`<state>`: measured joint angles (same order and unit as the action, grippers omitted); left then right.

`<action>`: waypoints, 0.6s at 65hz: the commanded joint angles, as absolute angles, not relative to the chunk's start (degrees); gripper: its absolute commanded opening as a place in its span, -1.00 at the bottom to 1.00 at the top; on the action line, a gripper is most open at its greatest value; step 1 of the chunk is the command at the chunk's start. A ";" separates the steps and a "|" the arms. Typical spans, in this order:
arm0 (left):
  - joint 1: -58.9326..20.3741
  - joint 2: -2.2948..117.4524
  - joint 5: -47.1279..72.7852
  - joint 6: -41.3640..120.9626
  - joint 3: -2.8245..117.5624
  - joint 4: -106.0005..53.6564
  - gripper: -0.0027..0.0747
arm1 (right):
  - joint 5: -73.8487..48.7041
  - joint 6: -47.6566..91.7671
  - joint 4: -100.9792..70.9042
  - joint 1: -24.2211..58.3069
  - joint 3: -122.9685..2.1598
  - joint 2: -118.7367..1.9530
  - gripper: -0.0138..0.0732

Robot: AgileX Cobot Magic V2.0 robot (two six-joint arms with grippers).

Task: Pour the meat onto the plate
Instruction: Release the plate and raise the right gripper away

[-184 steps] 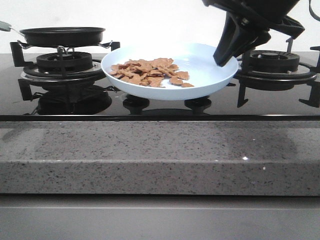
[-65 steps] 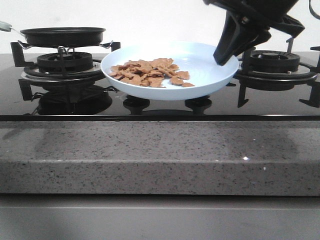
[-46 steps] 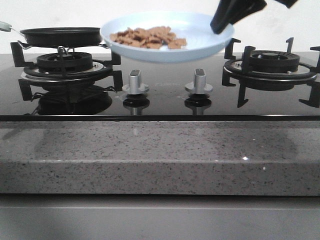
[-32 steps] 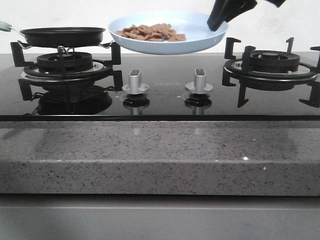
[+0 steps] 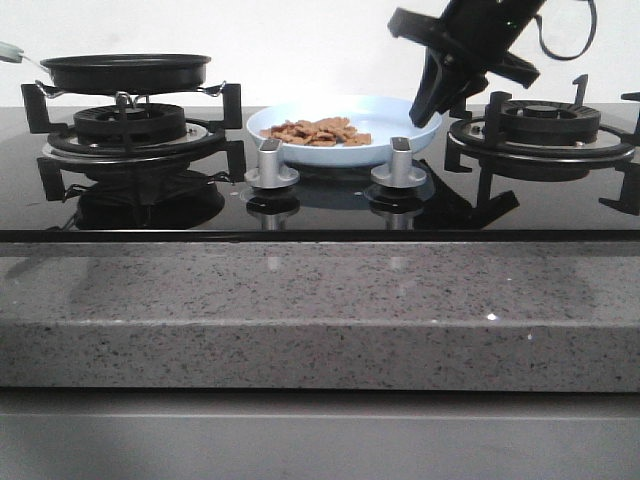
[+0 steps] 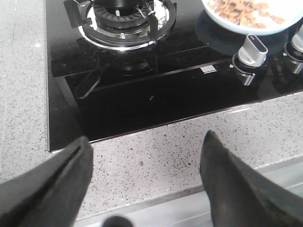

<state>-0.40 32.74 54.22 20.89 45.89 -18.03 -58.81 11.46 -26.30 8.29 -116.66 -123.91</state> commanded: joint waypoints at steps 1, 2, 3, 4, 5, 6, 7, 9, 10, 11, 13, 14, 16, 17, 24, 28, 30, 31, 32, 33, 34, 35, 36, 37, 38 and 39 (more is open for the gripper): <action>-0.78 32.82 50.81 20.24 47.20 -19.43 0.29 | -57.57 10.95 -28.97 8.07 -118.87 -120.59 -0.86; -0.78 32.82 50.81 20.24 47.20 -19.43 0.29 | -57.60 10.95 -28.97 8.07 -118.87 -120.64 -0.83; -0.78 32.82 50.81 20.24 47.20 -19.43 0.29 | -57.59 10.95 -28.97 8.07 -118.87 -120.66 -0.80; -0.78 32.82 50.81 20.24 47.20 -19.43 0.29 | -57.61 10.95 -28.97 8.07 -118.87 -120.66 -0.76; -0.78 32.82 50.81 20.24 47.20 -19.43 0.29 | -57.61 10.95 -28.97 8.07 -118.87 -120.66 -0.71; -0.78 32.82 50.81 20.24 47.20 -19.43 0.29 | -57.61 10.95 -28.97 8.07 -118.87 -120.66 -0.67; -0.78 32.82 50.81 20.24 47.20 -19.43 0.29 | -57.61 10.95 -28.97 8.07 -118.99 -120.66 -0.59; -0.78 32.82 50.81 20.24 47.20 -19.43 0.29 | -57.65 10.95 -28.91 8.07 -119.15 -120.66 -0.45; -0.78 32.82 50.81 20.24 47.20 -19.43 0.29 | -57.65 10.95 -28.91 8.07 -119.23 -120.66 -0.39; -0.78 32.82 50.81 20.24 47.20 -19.43 0.29 | -57.65 10.95 -28.91 8.07 -119.32 -120.66 -0.33; -0.78 32.82 50.81 20.24 47.20 -19.43 0.29 | -57.81 10.95 -28.91 8.07 -119.78 -120.66 -0.20; -0.78 32.82 50.81 20.24 47.20 -19.43 0.29 | -57.89 10.95 -28.91 8.07 -119.93 -120.66 -0.15; -0.78 32.82 50.81 20.24 47.20 -19.43 0.29 | -58.15 10.95 -28.91 8.07 -120.21 -120.58 -0.06; -0.78 32.82 50.70 20.24 47.20 -19.43 0.29 | -58.31 10.95 -28.91 8.07 -120.41 -120.50 -0.02; -0.78 32.82 50.13 20.24 47.20 -19.59 0.29 | -59.28 10.95 -28.86 8.07 -121.02 -119.20 0.12; -0.78 32.82 49.20 20.24 47.20 -20.65 0.29 | -59.83 10.88 -28.48 8.07 -120.96 -117.60 0.10; -0.78 32.82 48.71 20.24 47.20 -21.58 0.29 | -60.12 10.88 -27.93 8.16 -120.96 -116.76 0.10; -0.78 32.82 48.58 20.24 47.20 -21.79 0.29 | -60.21 10.88 -27.66 8.29 -120.96 -116.24 0.10; -0.78 32.82 48.33 20.24 47.20 -22.08 0.29 | -60.30 10.88 -27.29 8.42 -120.96 -115.75 0.10; -0.78 32.82 48.04 20.24 47.20 -22.47 0.29 | -60.30 10.88 -26.92 8.56 -120.80 -115.18 0.10; -0.78 32.82 47.92 20.24 47.20 -22.74 0.29 | -60.36 10.88 -26.49 8.63 -120.65 -114.58 0.10; -0.78 32.82 47.90 20.24 47.20 -23.03 0.29 | -60.36 10.83 -25.82 8.68 -120.43 -113.62 0.10; -0.78 32.82 47.81 20.24 47.20 -23.05 0.29 | -60.30 10.78 -25.42 8.82 -120.13 -112.91 0.10; -0.78 32.82 47.81 20.24 47.20 -23.15 0.29 | -60.23 10.64 -24.97 8.98 -119.76 -112.21 0.10; -0.78 32.82 47.81 20.24 47.20 -23.15 0.29 | -60.05 10.53 -24.54 9.20 -119.31 -111.47 0.10; -0.78 32.82 47.81 20.24 47.20 -23.15 0.29 | -59.94 10.53 -24.08 9.34 -118.80 -110.67 0.10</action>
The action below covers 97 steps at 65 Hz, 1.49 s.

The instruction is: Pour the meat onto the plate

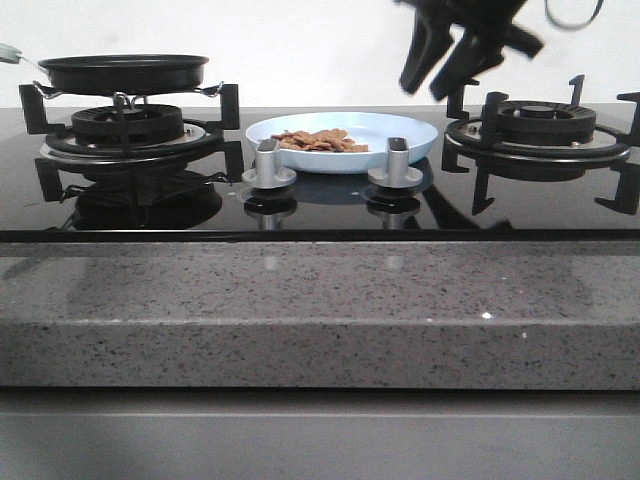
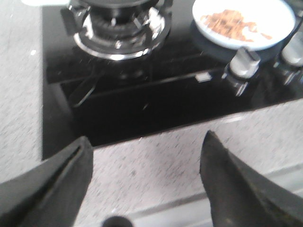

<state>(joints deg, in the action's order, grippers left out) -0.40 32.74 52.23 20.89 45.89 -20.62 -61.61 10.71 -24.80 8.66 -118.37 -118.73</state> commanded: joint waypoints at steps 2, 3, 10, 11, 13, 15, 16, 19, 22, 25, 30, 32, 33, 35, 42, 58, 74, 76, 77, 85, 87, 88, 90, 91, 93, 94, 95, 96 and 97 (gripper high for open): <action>-0.78 32.82 47.81 20.24 47.20 -23.15 0.29 | -59.69 10.53 -23.19 9.51 -117.26 -108.99 0.10; -0.78 32.82 47.81 20.24 47.20 -23.15 0.29 | -59.48 10.53 -22.40 9.68 -116.53 -107.68 0.10; -0.78 32.82 47.81 20.24 47.20 -23.15 0.29 | -56.52 10.53 -19.29 10.96 -108.13 -99.60 0.10; -0.78 32.82 47.81 20.24 47.20 -23.15 0.29 | -55.95 10.53 -19.20 11.04 -106.81 -98.47 0.10; -0.78 32.82 47.81 20.24 47.20 -23.15 0.29 | -54.73 10.53 -19.05 11.20 -103.25 -96.19 0.10; -0.78 32.82 47.81 20.24 47.20 -23.15 0.29 | -53.06 10.53 -18.95 11.32 -99.46 -93.16 0.10; -0.78 32.82 47.81 20.24 47.20 -23.15 0.29 | -52.38 10.53 -18.95 11.32 -97.88 -91.95 0.10; -0.78 32.82 47.81 20.24 47.20 -23.15 0.29 | -49.96 10.48 -18.95 11.32 -93.07 -87.50 0.10; -0.78 32.82 47.76 20.24 47.20 -23.15 0.29 | -47.70 10.41 -18.95 11.32 -87.38 -82.93 0.10; -0.78 32.82 47.76 20.24 47.20 -23.15 0.29 | -45.95 10.41 -18.95 11.32 -81.92 -78.32 0.10; -0.78 32.82 47.76 20.24 47.20 -23.15 0.29 | -44.82 10.41 -18.32 11.32 -73.51 -70.65 0.10; -0.78 32.82 47.76 20.24 47.20 -23.15 0.29 | -44.68 10.41 -17.90 11.32 -71.04 -68.09 0.10; -0.78 32.82 47.76 20.24 47.20 -23.15 0.29 | -44.68 10.41 -17.65 11.32 -69.85 -66.87 0.10; -0.78 32.82 47.76 20.24 47.20 -23.15 0.29 | -44.75 10.41 -17.21 11.32 -66.97 -64.42 0.10; -0.78 32.82 47.67 20.24 47.20 -23.15 0.29 | -44.81 10.41 -16.31 11.32 -59.48 -54.92 0.10; -0.78 32.82 47.67 20.24 47.20 -23.15 0.29 | -45.90 10.41 -16.06 11.27 -46.56 -38.56 0.10; -0.78 32.82 47.67 20.24 47.20 -23.15 0.24 | -51.19 10.41 -16.01 11.27 -41.26 -31.75 0.10; -0.78 32.82 47.77 20.24 47.20 -23.15 0.20 | -51.48 10.41 -15.99 11.27 -40.91 -31.62 0.10; -0.78 32.82 47.77 20.24 47.20 -23.15 0.16 | -51.57 10.41 -15.99 11.27 -40.78 -31.54 0.10; -0.78 32.82 47.88 20.24 47.20 -23.15 -0.17 | -51.91 10.41 -15.99 11.27 -40.19 -31.50 -0.18; -0.78 32.82 47.88 20.24 47.20 -23.26 -0.28 | -51.91 10.41 -15.99 11.27 -40.19 -31.50 -0.28; -0.78 32.82 47.88 20.24 47.20 -23.25 -0.35 | -51.91 10.41 -15.99 11.27 -40.19 -31.50 -0.33; -0.78 32.82 47.88 20.24 47.20 -23.25 -0.44 | -51.91 10.41 -15.99 11.27 -40.19 -31.50 -0.43; -0.78 32.82 47.88 20.24 47.20 -23.27 -0.48 | -51.91 10.41 -15.99 11.27 -40.19 -31.50 -0.50; -0.78 32.82 47.88 20.24 47.20 -23.27 -0.58 | -51.91 10.41 -15.99 11.27 -40.19 -31.50 -0.62; -0.78 32.82 47.88 20.24 47.20 -23.27 -0.63 | -51.91 10.41 -15.99 11.27 -40.19 -31.50 -0.66; -0.78 32.82 47.88 20.24 47.20 -23.27 -0.67 | -51.91 10.41 -15.99 11.27 -40.19 -31.50 -0.71; -0.78 32.82 47.88 20.24 47.20 -23.27 -0.70 | -51.91 10.41 -15.99 11.27 -40.19 -31.50 -0.75; -0.78 32.82 47.88 20.24 47.20 -23.27 -0.76 | -51.91 10.41 -15.99 11.27 -40.19 -31.50 -0.81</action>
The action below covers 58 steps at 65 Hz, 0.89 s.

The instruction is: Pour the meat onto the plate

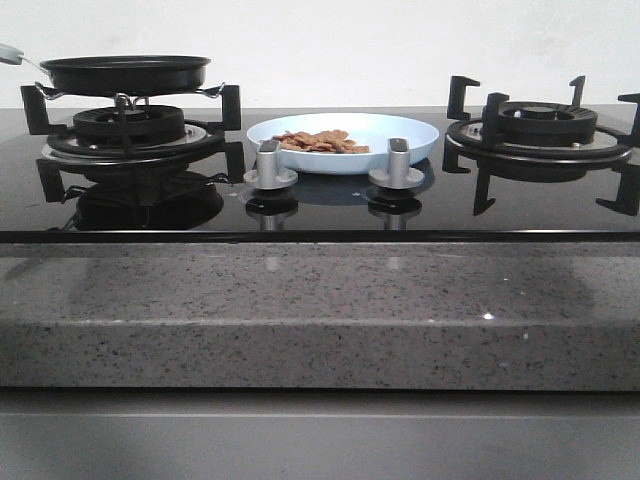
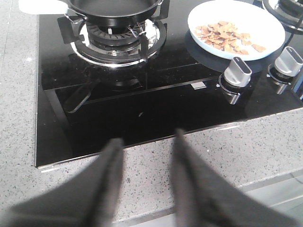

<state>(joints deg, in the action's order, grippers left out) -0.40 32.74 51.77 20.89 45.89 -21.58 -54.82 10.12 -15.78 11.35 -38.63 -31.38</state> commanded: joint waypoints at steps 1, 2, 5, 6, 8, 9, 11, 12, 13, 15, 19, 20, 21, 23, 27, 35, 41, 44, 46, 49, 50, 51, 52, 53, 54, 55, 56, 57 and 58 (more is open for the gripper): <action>-0.78 32.82 47.88 20.24 47.20 -23.27 -0.80 | -51.91 10.41 -15.99 11.27 -40.19 -31.50 -0.85; -0.78 32.82 47.75 20.24 47.20 -23.27 -0.85 | -51.91 10.41 -15.99 11.27 -40.19 -31.50 -0.89; -0.78 32.82 47.75 20.24 47.20 -23.27 -0.97 | -51.91 10.41 -15.99 11.27 -40.19 -31.50 -0.97; -0.78 32.82 47.75 20.24 47.20 -23.27 -0.99 | -51.91 10.41 -15.99 11.27 -40.19 -31.50 -0.95; -0.78 32.82 47.75 20.24 47.20 -23.27 -0.98 | -51.91 10.41 -15.87 11.27 -40.19 -31.50 -0.95; -0.78 32.82 47.75 20.24 47.20 -23.27 -0.98 | -51.91 10.41 -15.96 11.27 -40.19 -31.50 -0.95; -0.78 32.82 47.75 20.24 47.20 -23.27 -0.98 | -51.99 10.41 -16.55 11.27 -40.19 -31.50 -0.96; -0.78 32.82 47.75 20.24 47.20 -23.27 -0.98 | -52.09 10.41 -16.81 11.27 -40.19 -31.50 -0.96; -0.78 32.82 47.75 20.24 47.20 -23.27 -0.98 | -52.17 10.41 -17.02 11.27 -40.19 -31.50 -0.96; -0.78 32.82 47.75 20.24 47.20 -23.27 -0.98 | -52.36 10.41 -17.61 11.27 -40.19 -31.50 -0.96; -0.78 32.82 47.75 20.24 47.20 -23.27 -0.98 | -52.65 10.41 -17.67 11.27 -40.19 -31.50 -0.96; -0.78 32.82 47.75 20.24 47.20 -23.27 -0.98 | -52.65 10.41 -17.67 11.27 -40.19 -31.50 -0.96; -0.78 32.82 47.75 20.24 47.20 -23.27 -0.98 | -52.72 10.41 -17.67 11.27 -40.19 -31.50 -0.96; -0.78 32.82 47.75 20.24 47.20 -23.27 -0.98 | -52.81 10.41 -17.67 11.27 -40.19 -31.50 -0.96; -0.78 32.82 47.75 20.24 47.20 -23.27 -0.98 | -52.92 10.41 -17.67 11.27 -40.19 -31.50 -0.96; -0.78 32.82 47.75 20.24 47.20 -23.27 -0.98 | -53.02 10.41 -17.67 11.27 -40.19 -31.50 -0.96; -0.78 31.52 47.62 20.24 46.83 -23.27 -0.98 | -53.02 10.41 -17.67 11.27 -40.19 -31.50 -0.96; -0.66 30.27 47.62 20.24 46.32 -23.27 -0.98 | -53.09 10.41 -17.67 11.27 -40.19 -31.50 -0.96; -0.66 29.26 47.40 20.49 46.02 -22.93 -0.98 | -53.14 10.41 -17.67 11.27 -40.19 -31.50 -0.96; -0.42 26.75 46.82 20.50 44.90 -22.46 -0.98 | -53.23 10.41 -17.67 11.27 -40.19 -31.50 -0.96; -0.30 26.08 46.82 20.50 44.48 -22.36 -0.98 | -53.23 10.41 -17.67 11.27 -40.19 -31.50 -0.96; -0.32 25.41 46.59 20.50 44.03 -22.35 -0.98 | -53.23 10.41 -17.67 11.27 -40.19 -31.50 -0.96; -0.32 24.46 46.23 20.50 43.57 -22.35 -0.98 | -53.23 10.41 -17.67 11.27 -40.19 -31.50 -0.96; -0.32 23.87 45.90 20.20 43.07 -22.35 -0.98 | -53.23 10.41 -17.67 11.27 -40.19 -31.50 -0.96; -0.32 23.02 45.18 19.50 42.33 -22.35 -0.98 | -53.23 10.41 -17.67 11.27 -40.19 -31.50 -0.96; -0.32 22.48 44.71 18.92 41.81 -22.35 -0.98 | -53.23 10.41 -17.67 11.27 -40.19 -31.50 -0.96; -0.32 21.74 44.04 18.40 41.05 -22.07 -0.98 | -53.23 10.41 -17.67 11.27 -40.19 -31.50 -0.96; -0.32 21.27 43.63 18.25 40.54 -22.09 -0.98 | -53.23 10.41 -17.67 11.27 -40.19 -31.50 -0.96; -0.32 20.85 43.30 17.92 40.00 -21.96 -0.98 | -53.23 10.41 -17.67 11.27 -40.19 -31.50 -0.96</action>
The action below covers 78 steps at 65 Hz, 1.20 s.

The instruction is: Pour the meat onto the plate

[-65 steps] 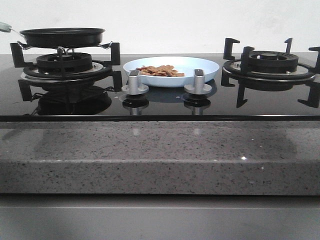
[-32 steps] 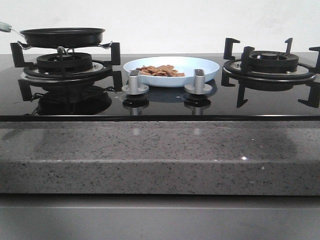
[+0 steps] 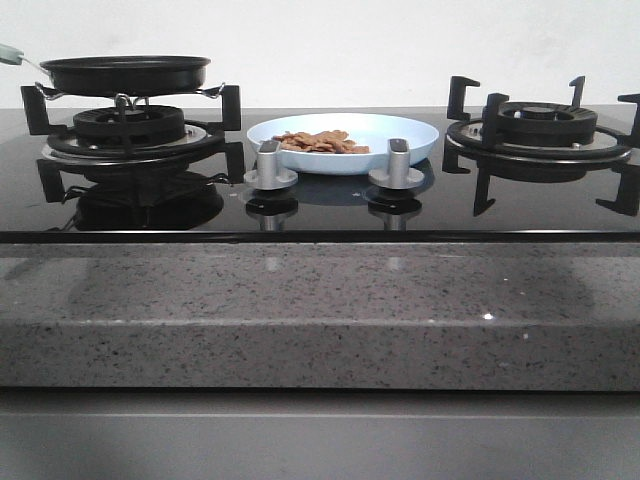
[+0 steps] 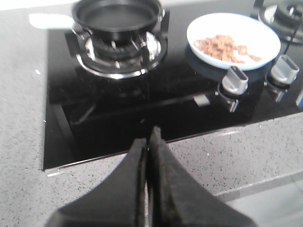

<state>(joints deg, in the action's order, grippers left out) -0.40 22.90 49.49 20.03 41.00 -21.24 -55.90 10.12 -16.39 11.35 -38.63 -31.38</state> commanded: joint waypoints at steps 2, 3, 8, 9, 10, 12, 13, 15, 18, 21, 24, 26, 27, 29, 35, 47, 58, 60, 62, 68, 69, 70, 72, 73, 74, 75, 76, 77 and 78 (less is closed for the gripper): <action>-0.32 20.05 42.30 17.38 38.63 -21.96 -0.98 | -53.23 10.41 -17.67 11.27 -40.19 -31.50 -0.96; -0.32 19.67 41.74 17.01 38.00 -21.96 -0.98 | -53.23 10.41 -17.67 11.27 -40.19 -31.50 -0.96; -0.32 17.80 37.62 14.19 33.80 -21.40 -0.98 | -53.31 10.41 -17.67 11.27 -40.19 -31.50 -0.96; -0.32 17.03 36.35 12.90 32.60 -20.59 -0.98 | -53.34 10.41 -17.67 11.27 -40.19 -31.50 -0.96; -0.32 16.51 35.50 12.03 31.78 -20.08 -0.98 | -53.34 10.41 -17.67 11.27 -40.19 -31.50 -0.96; -0.32 15.38 33.83 10.05 29.71 -19.28 -0.98 | -53.34 10.41 -17.67 11.27 -40.19 -31.50 -0.96; -0.32 14.77 32.55 9.39 28.88 -18.75 -0.98 | -53.34 10.41 -17.67 11.27 -40.19 -31.50 -0.96; -0.32 13.18 30.43 7.68 26.75 -17.06 -0.98 | -53.34 10.41 -17.67 11.27 -40.19 -31.50 -0.96; -0.32 10.89 28.06 5.44 24.24 -14.97 -0.98 | -53.34 10.41 -17.67 11.27 -40.19 -31.50 -0.96; -0.43 8.63 25.55 2.69 21.36 -12.50 -0.98 | -53.38 10.41 -17.67 11.27 -40.19 -31.50 -0.96; -0.43 6.55 23.33 0.00 18.61 -10.50 -0.98 | -53.38 10.41 -17.67 11.27 -40.19 -31.50 -0.96; -0.43 5.43 21.80 -1.29 16.69 -9.44 -0.98 | -53.38 10.41 -17.67 11.27 -40.19 -31.50 -0.96; -0.43 4.62 21.19 -2.20 15.57 -8.69 -0.98 | -53.38 10.41 -17.67 11.27 -40.19 -31.50 -0.96; -0.43 3.36 19.65 -3.78 13.75 -7.39 -0.98 | -53.38 10.41 -17.67 11.27 -40.19 -31.50 -0.96; -0.43 0.68 15.24 -8.30 9.64 -2.86 -0.98 | -53.38 10.41 -17.67 11.27 -40.19 -31.50 -0.96; -0.43 -1.20 3.21 -11.92 2.19 2.26 -0.98 | -53.42 10.41 -17.67 11.27 -40.19 -31.50 -0.96; -0.43 -1.20 -3.83 -11.92 -0.52 2.52 -0.98 | -53.57 10.41 -17.67 11.27 -40.19 -31.50 -0.96; -0.43 -1.20 -4.24 -11.69 -0.52 2.42 -0.98 | -53.57 10.41 -17.67 11.27 -40.19 -31.50 -0.96; -0.43 -1.20 -4.24 -11.58 -0.52 2.42 -0.98 | -53.57 10.41 -17.67 11.27 -40.19 -31.50 -0.96; -0.43 -1.20 -4.48 -8.78 -0.52 1.24 -0.98 | -53.61 10.41 -17.67 11.27 -40.19 -31.50 -0.96; -0.43 -1.20 -4.46 -8.16 -0.52 0.89 -0.98 | -53.61 10.41 -17.67 11.27 -40.19 -31.50 -0.96; -0.43 -1.20 -4.46 -7.49 -0.52 0.46 -0.98 | -53.61 10.41 -17.67 11.27 -40.19 -31.50 -0.96; -0.43 -1.20 -4.46 -5.81 -0.52 -0.66 -0.98 | -53.61 10.41 -17.67 11.27 -40.19 -31.50 -0.96; -0.43 -1.20 -4.46 -5.11 -0.52 -1.31 -0.98 | -53.61 10.41 -17.67 11.27 -40.19 -31.50 -0.96; -0.43 -1.20 -4.46 -4.40 -0.52 -1.95 -0.98 | -53.61 10.41 -17.67 11.27 -40.19 -31.50 -0.96; -0.43 -1.20 -4.46 -3.67 -0.52 -2.97 -0.98 | -53.61 10.41 -17.67 11.27 -40.19 -31.50 -0.96; -0.43 -1.20 -4.46 -2.98 -0.52 -3.68 -0.98 | -53.61 10.41 -17.67 11.27 -40.19 -31.50 -0.96; -0.43 -1.20 -4.46 -2.46 -0.52 -4.38 -0.98 | -53.61 10.41 -17.67 11.27 -40.19 -31.50 -0.96; -0.43 -1.20 -4.46 -2.44 -0.52 -4.59 -0.98 | -53.61 10.41 -17.67 11.27 -40.19 -31.50 -0.96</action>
